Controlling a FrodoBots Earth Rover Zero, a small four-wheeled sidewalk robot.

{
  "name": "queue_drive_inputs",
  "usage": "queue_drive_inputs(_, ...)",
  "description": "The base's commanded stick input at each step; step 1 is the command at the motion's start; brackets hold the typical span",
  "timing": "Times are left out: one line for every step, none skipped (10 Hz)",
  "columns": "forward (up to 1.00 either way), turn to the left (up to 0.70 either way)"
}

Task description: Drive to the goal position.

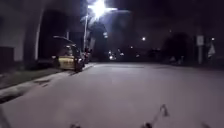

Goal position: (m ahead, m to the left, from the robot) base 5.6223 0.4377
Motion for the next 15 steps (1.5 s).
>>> queue_drive_inputs(0.5,0.0)
queue_drive_inputs(0.5,0.0)
queue_drive_inputs(0.5,0.0)
queue_drive_inputs(0.5,0.0)
queue_drive_inputs(0.5,0.0)
queue_drive_inputs(0.5,0.0)
queue_drive_inputs(0.5,0.0)
queue_drive_inputs(0.5,0.0)
queue_drive_inputs(0.5,0.0)
queue_drive_inputs(0.5,0.0)
queue_drive_inputs(0.5,0.0)
queue_drive_inputs(0.5,0.0)
queue_drive_inputs(0.5,0.0)
queue_drive_inputs(0.5,0.0)
queue_drive_inputs(0.5,0.0)
